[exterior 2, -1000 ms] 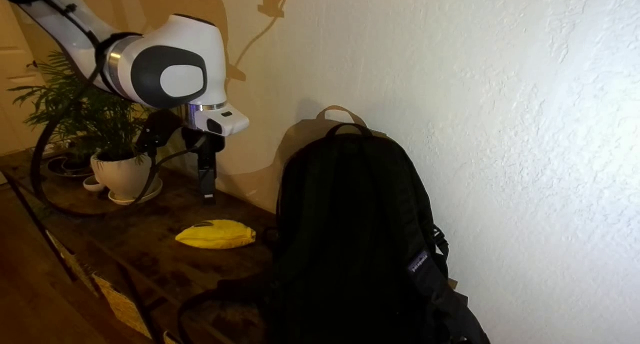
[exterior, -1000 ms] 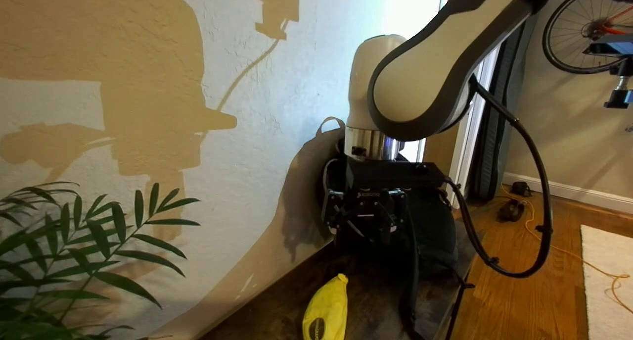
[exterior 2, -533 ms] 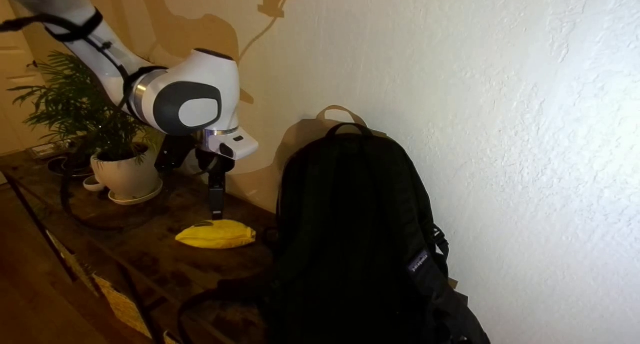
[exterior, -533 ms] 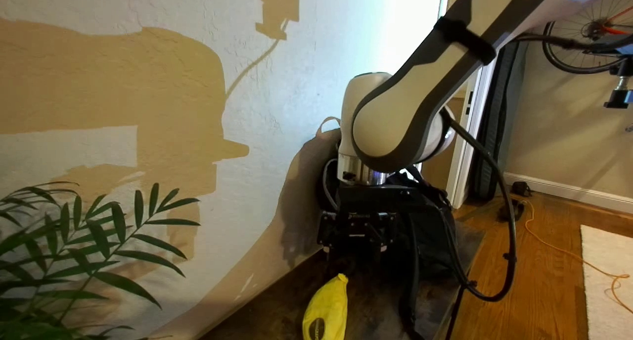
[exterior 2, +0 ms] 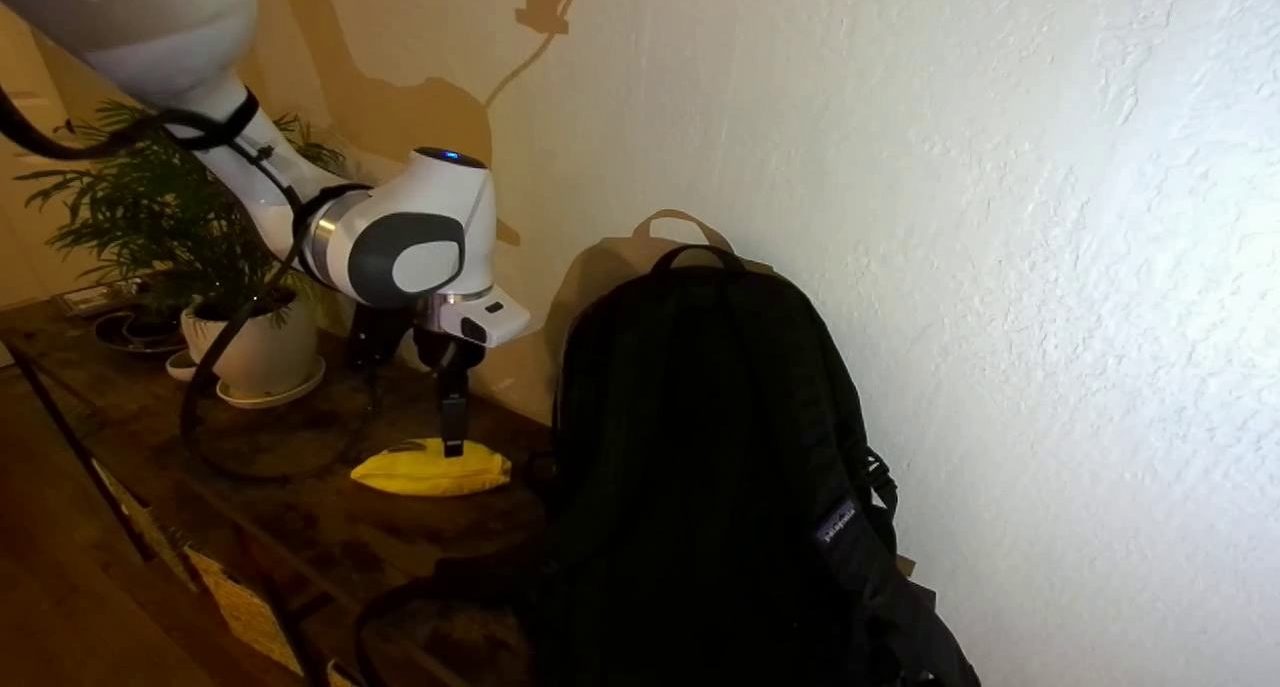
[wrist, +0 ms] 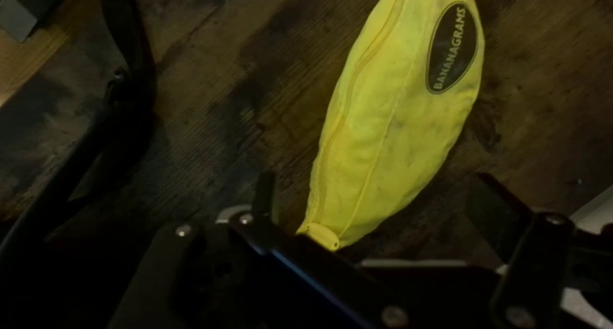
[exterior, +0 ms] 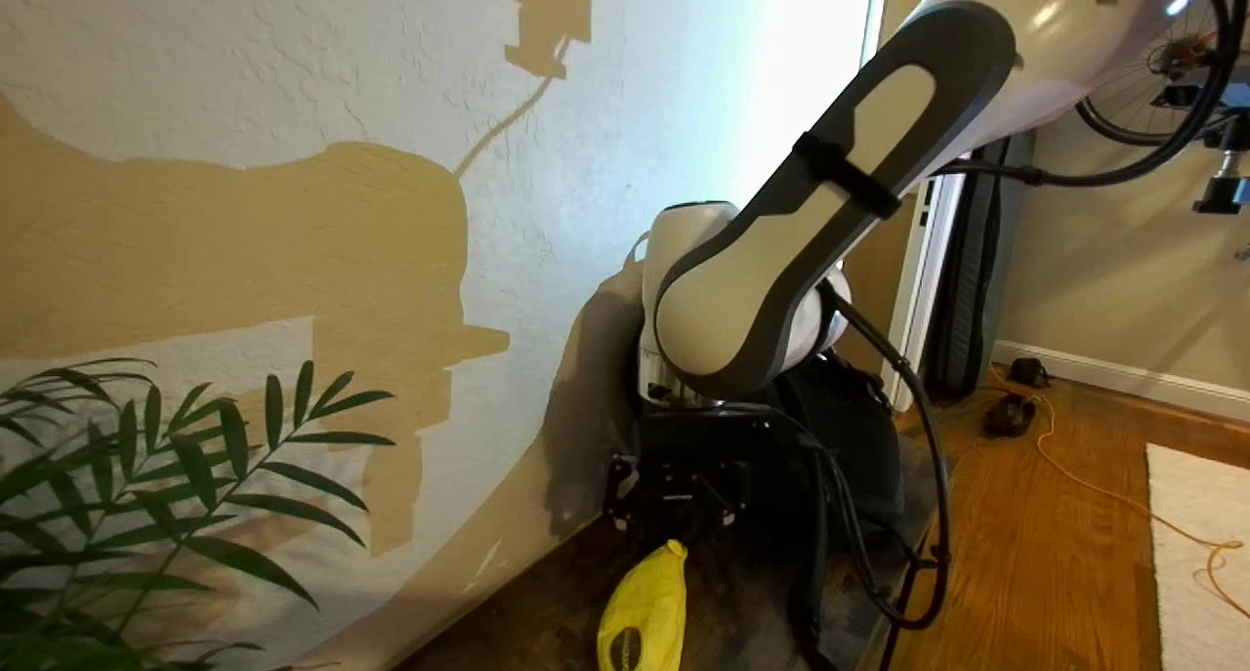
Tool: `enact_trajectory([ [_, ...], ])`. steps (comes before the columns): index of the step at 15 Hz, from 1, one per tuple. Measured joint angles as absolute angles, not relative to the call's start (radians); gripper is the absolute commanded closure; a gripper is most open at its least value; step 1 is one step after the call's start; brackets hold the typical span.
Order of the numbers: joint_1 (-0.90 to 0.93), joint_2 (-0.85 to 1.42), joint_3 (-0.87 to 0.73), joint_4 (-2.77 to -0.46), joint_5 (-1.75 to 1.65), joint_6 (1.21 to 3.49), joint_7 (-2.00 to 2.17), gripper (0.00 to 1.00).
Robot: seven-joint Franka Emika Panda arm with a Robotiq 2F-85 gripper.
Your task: Place the banana toy in the black backpack
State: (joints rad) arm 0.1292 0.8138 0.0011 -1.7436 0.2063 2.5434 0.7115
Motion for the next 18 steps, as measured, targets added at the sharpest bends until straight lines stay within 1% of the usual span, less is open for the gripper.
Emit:
enact_trajectory([
  [8,0.197,0.961,-0.035,-1.601,0.198,2.543,0.712,0.0],
  [18,0.205,1.069,-0.039,-1.507,0.199,2.543,0.712,0.0],
])
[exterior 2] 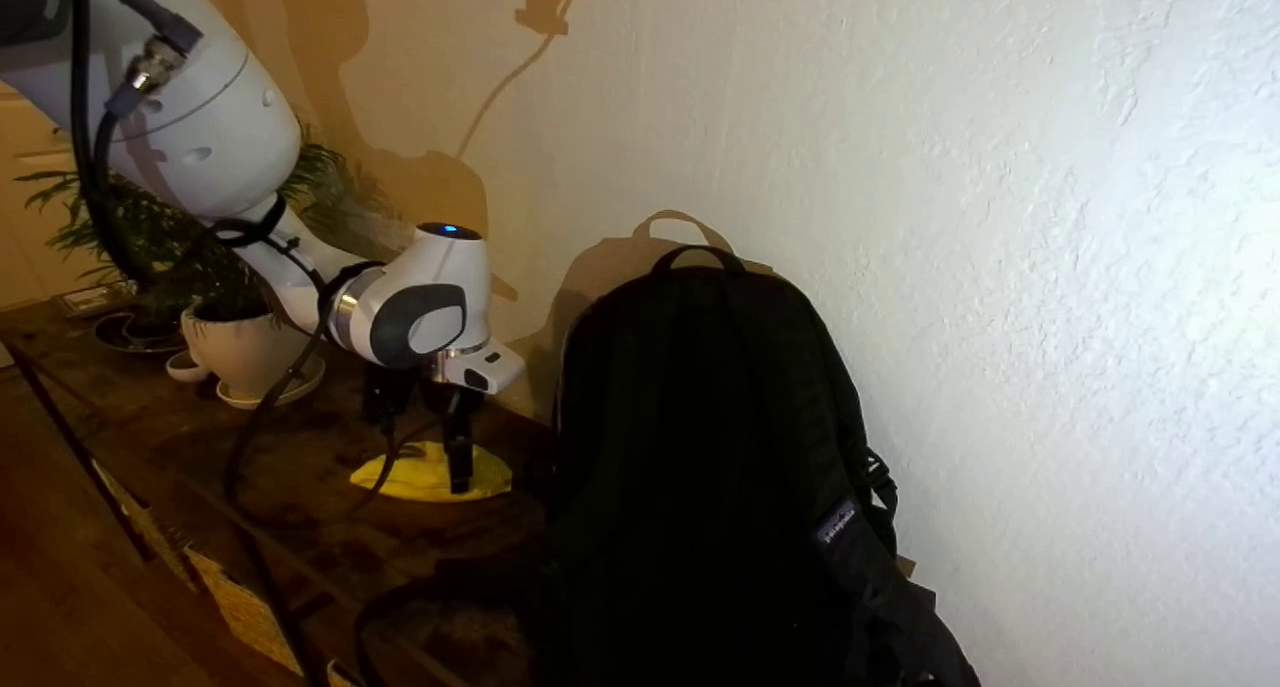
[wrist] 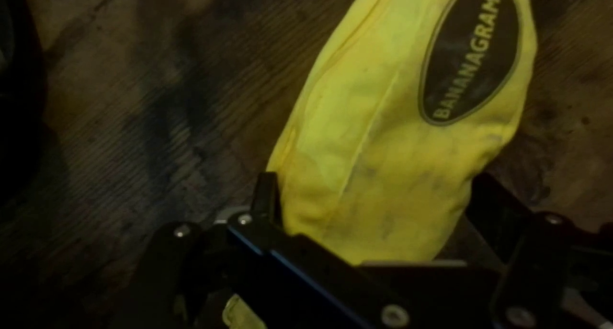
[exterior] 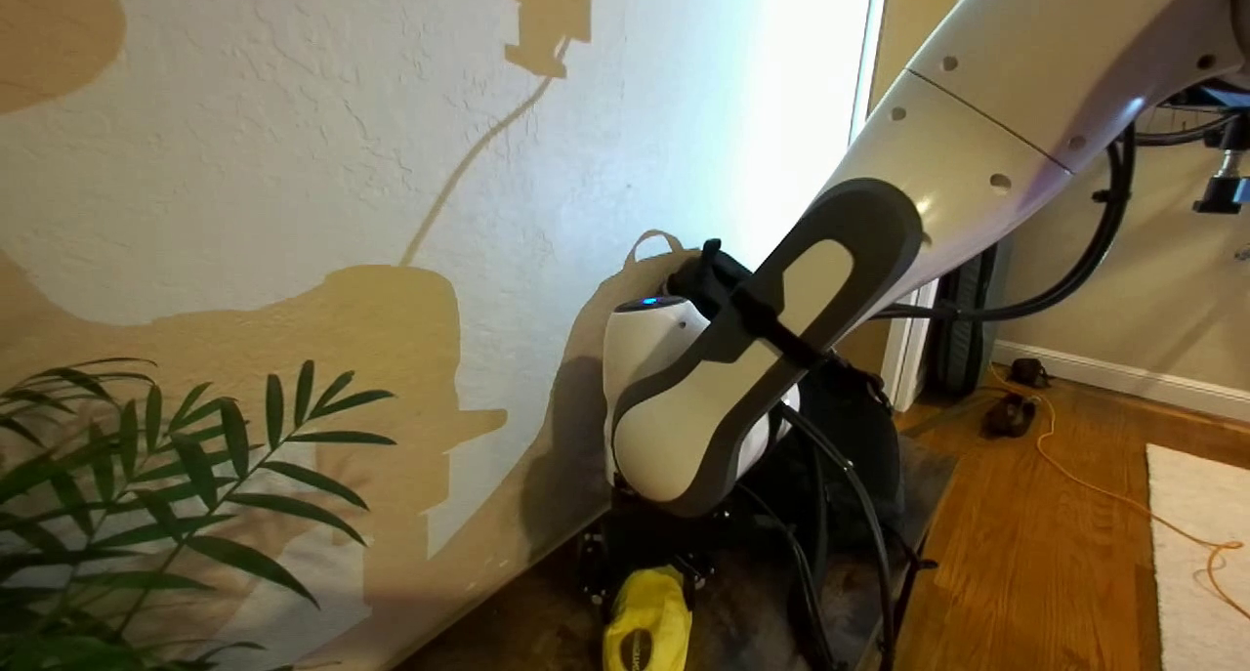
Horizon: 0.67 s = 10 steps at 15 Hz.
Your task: Place the banana toy in the black backpack
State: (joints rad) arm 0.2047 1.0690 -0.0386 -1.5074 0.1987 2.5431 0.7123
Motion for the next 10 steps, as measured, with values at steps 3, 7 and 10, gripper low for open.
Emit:
enact_trajectory([
  [3,0.205,1.08,-0.039,-1.493,0.199,2.543,0.712,0.01],
  [7,0.205,1.083,-0.038,-1.49,0.2,2.543,0.712,0.36],
  [10,0.205,1.082,-0.038,-1.486,0.2,2.543,0.712,0.57],
])
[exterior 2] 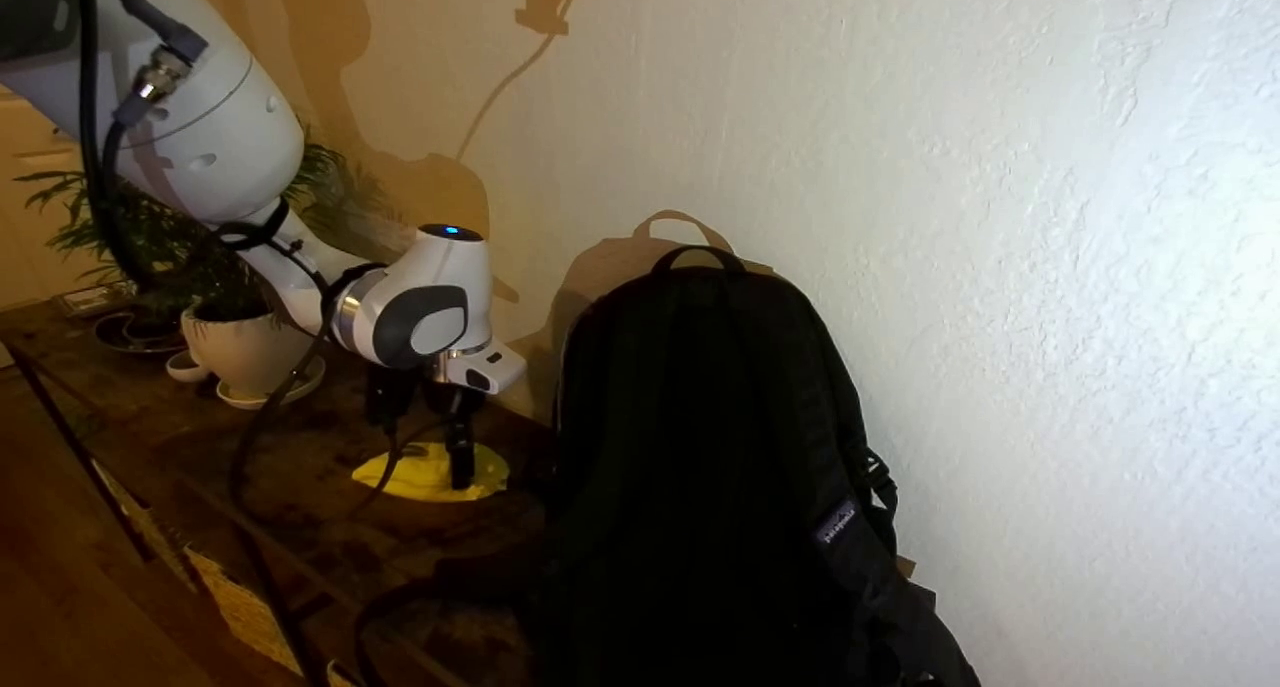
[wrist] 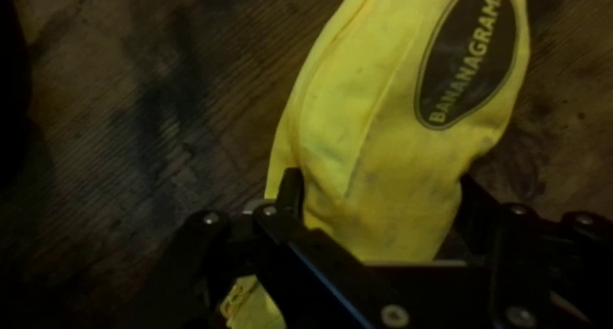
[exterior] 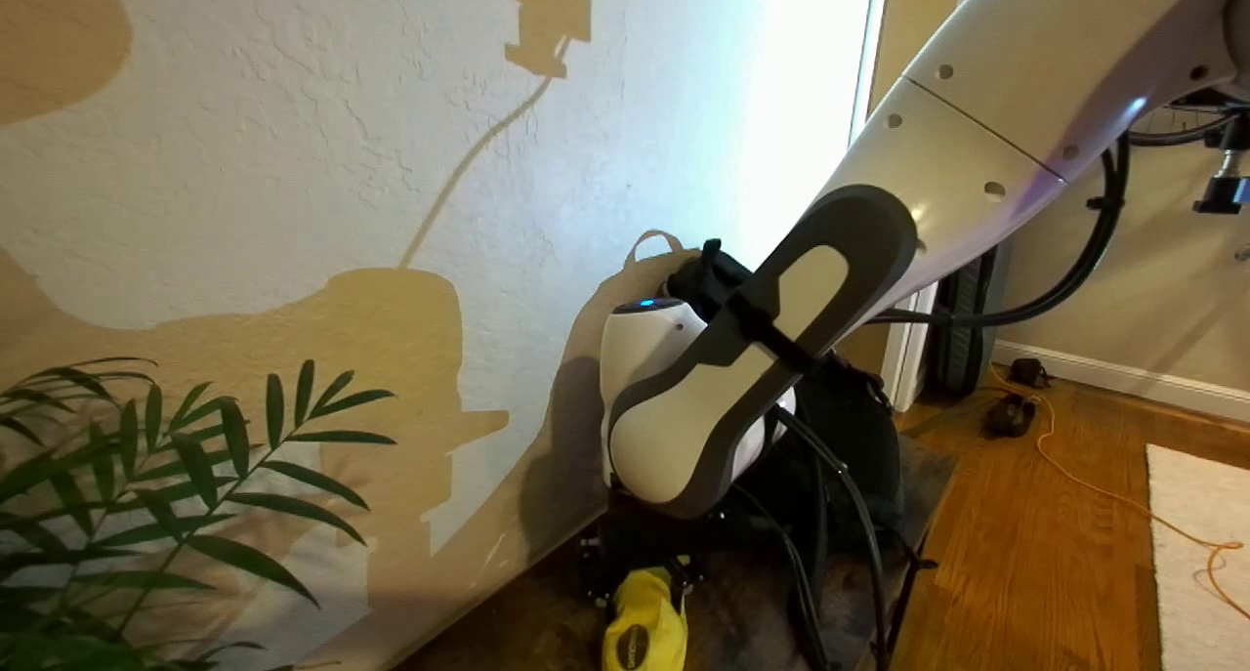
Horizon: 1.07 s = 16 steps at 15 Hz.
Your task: Place the banana toy in the black backpack
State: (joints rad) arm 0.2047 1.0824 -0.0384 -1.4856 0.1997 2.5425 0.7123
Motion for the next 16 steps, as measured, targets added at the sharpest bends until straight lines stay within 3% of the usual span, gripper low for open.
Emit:
enact_trajectory([
  [3,0.205,1.079,-0.039,-1.484,0.2,2.543,0.712,0.73],
  [5,0.205,1.075,-0.039,-1.484,0.199,2.542,0.712,0.77],
  [8,0.21,1.066,-0.039,-1.484,0.196,2.543,0.711,0.92],
  [16,0.284,0.989,-0.066,-1.507,0.146,2.565,0.712,0.9],
])
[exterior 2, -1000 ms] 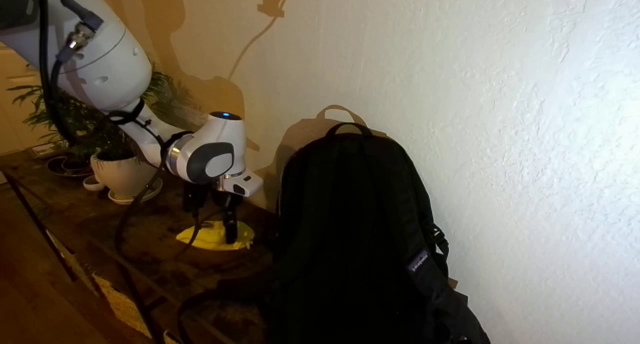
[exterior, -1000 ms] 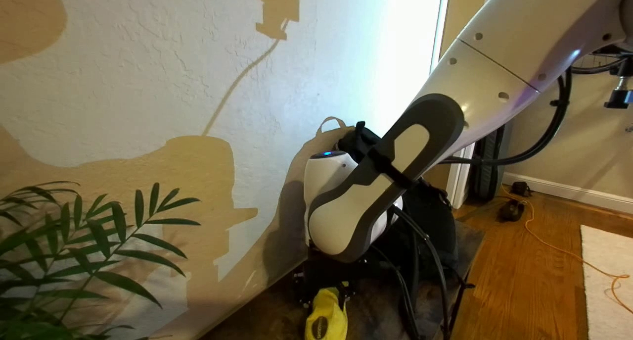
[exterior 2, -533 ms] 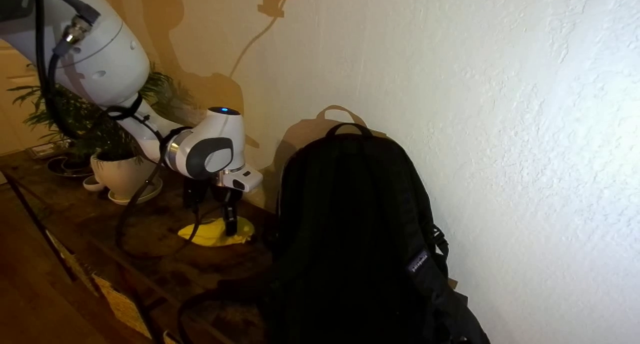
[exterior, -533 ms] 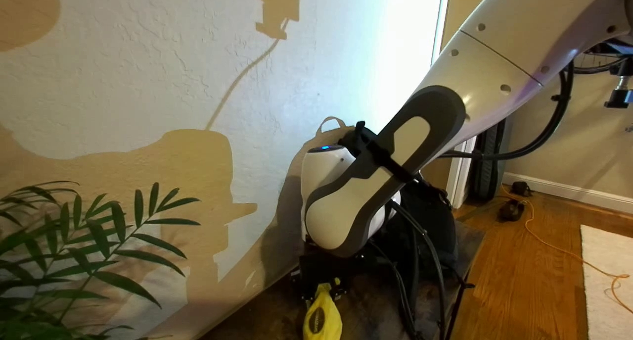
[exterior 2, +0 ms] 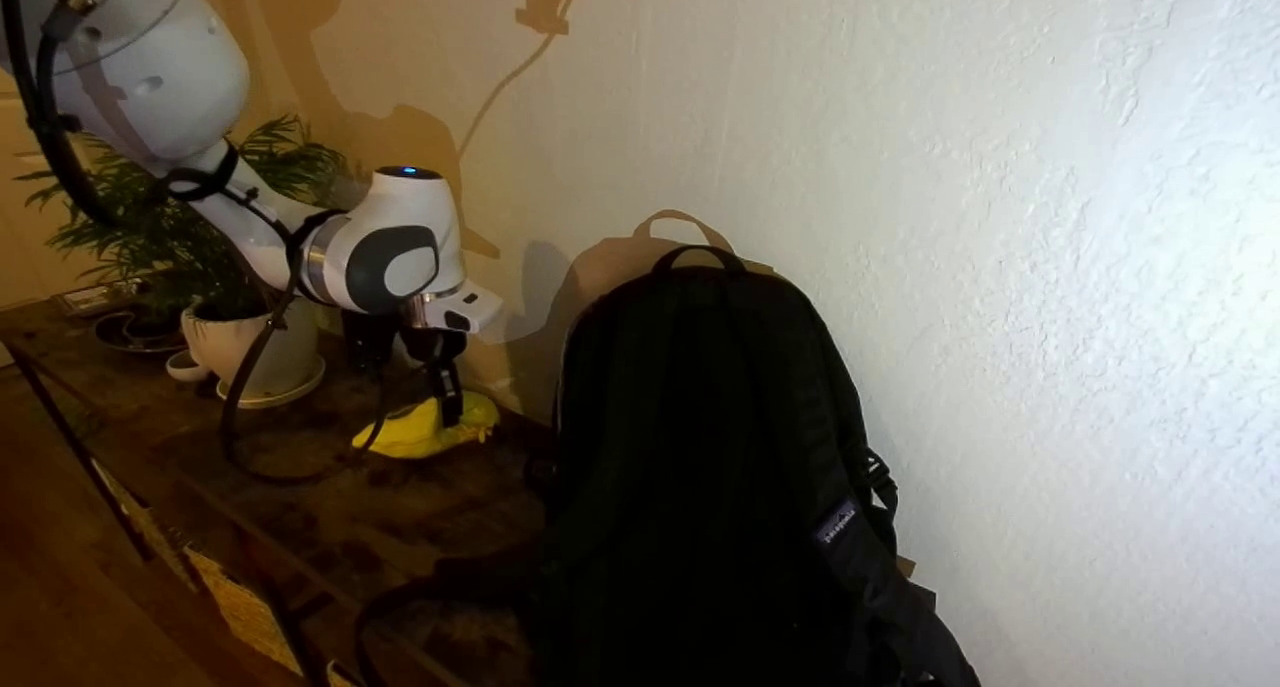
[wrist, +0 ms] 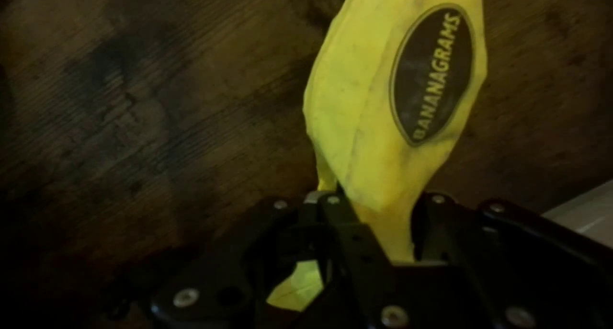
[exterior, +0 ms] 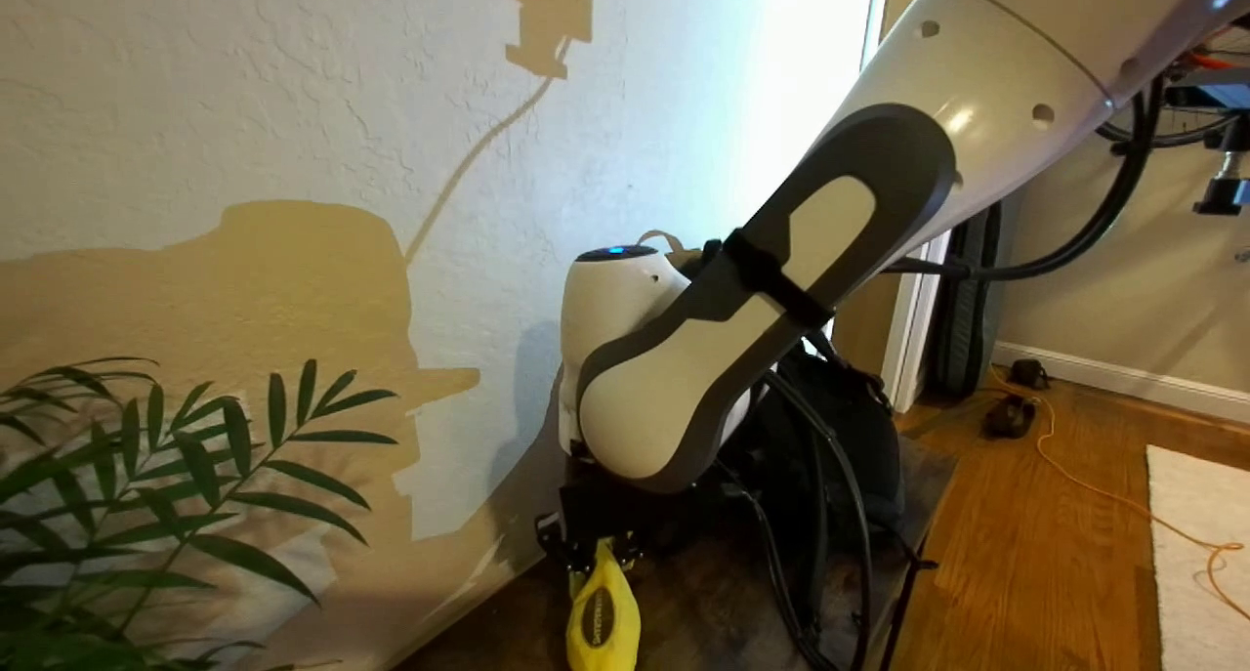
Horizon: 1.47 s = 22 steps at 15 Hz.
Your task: Place the banana toy in the black backpack
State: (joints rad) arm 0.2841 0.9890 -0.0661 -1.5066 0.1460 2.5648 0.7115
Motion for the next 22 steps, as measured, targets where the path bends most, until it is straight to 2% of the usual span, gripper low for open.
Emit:
enact_trajectory([
  [10,0.376,0.854,-0.201,-1.589,-0.031,2.574,0.738,0.9],
  [22,0.377,0.585,-0.209,-1.776,-0.112,2.56,0.772,0.91],
])
